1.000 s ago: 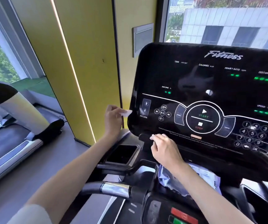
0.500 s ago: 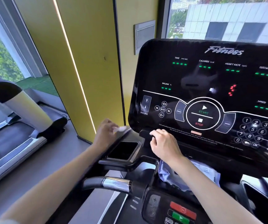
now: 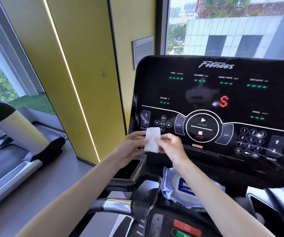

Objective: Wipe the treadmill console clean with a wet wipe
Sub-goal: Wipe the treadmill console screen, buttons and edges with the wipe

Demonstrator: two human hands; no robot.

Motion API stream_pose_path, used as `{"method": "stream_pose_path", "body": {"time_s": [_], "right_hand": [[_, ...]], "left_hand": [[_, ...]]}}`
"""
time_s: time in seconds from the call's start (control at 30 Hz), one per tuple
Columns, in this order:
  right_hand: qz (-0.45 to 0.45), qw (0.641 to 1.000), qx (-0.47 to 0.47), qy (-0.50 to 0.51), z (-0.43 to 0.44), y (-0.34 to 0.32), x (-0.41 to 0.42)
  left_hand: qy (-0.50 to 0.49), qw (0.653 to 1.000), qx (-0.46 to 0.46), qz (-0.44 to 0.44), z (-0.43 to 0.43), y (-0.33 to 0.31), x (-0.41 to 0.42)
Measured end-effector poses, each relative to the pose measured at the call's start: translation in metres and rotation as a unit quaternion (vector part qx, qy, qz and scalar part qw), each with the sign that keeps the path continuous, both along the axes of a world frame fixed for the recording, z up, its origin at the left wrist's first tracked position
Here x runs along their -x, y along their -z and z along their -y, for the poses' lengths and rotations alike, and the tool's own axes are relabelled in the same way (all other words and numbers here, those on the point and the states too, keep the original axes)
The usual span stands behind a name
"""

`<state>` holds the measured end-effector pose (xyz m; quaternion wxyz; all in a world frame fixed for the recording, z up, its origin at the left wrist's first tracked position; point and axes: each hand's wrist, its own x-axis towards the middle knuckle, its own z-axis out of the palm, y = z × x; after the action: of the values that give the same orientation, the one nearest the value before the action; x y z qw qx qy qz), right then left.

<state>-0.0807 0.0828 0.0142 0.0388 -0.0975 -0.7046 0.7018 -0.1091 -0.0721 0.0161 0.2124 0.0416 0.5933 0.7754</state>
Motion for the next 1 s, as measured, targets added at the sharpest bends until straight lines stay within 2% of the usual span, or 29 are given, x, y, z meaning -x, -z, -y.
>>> {"method": "stream_pose_path", "body": {"time_s": [0.1,0.13,0.2,0.23,0.27,0.3,0.4,0.47,0.53,0.6,0.7,0.73,0.83,1.0], "right_hand": [[-0.004,1.000,-0.010,0.024,-0.003,0.001,-0.001],[-0.006,0.999,-0.009,0.037,-0.003,0.003,-0.001],[-0.009,0.998,0.000,0.059,-0.003,0.008,-0.001],[-0.009,0.998,0.001,0.063,-0.004,0.011,-0.001],[-0.014,0.998,-0.002,0.064,-0.005,0.013,-0.002],[-0.024,0.998,-0.011,0.062,-0.007,0.015,-0.003],[-0.071,0.995,-0.049,0.055,-0.010,0.015,-0.007],[-0.098,0.989,-0.096,0.059,-0.011,0.017,-0.008],[-0.119,0.976,-0.164,0.081,-0.010,0.021,-0.008],[-0.146,0.955,-0.224,0.127,-0.008,0.025,-0.007],[-0.170,0.919,-0.295,0.201,-0.006,0.026,-0.009],[-0.173,0.913,-0.304,0.209,-0.006,0.027,-0.009],[-0.188,0.909,-0.315,0.196,-0.006,0.029,-0.007],[-0.222,0.921,-0.302,0.105,-0.008,0.035,-0.004]], "left_hand": [[-0.074,0.992,0.093,-0.036,-0.015,0.002,-0.001],[-0.136,0.977,0.151,-0.072,-0.021,0.005,-0.002],[-0.225,0.918,0.264,-0.192,-0.033,0.012,-0.011],[-0.220,0.900,0.285,-0.246,-0.039,0.015,-0.017],[-0.196,0.897,0.286,-0.275,-0.045,0.018,-0.022],[-0.170,0.909,0.269,-0.269,-0.050,0.020,-0.026],[-0.152,0.973,0.127,-0.120,-0.058,0.017,-0.026],[-0.154,0.986,0.043,-0.054,-0.059,0.012,-0.024],[-0.142,0.990,-0.002,-0.026,-0.060,0.011,-0.022],[-0.151,0.988,0.011,0.006,-0.065,0.010,-0.021],[-0.206,0.968,0.144,0.021,-0.072,0.011,-0.018],[-0.188,0.971,0.150,0.005,-0.073,0.010,-0.019],[-0.101,0.992,0.074,0.000,-0.075,0.000,-0.022],[-0.152,0.987,0.039,0.043,-0.072,-0.004,-0.012]]}}
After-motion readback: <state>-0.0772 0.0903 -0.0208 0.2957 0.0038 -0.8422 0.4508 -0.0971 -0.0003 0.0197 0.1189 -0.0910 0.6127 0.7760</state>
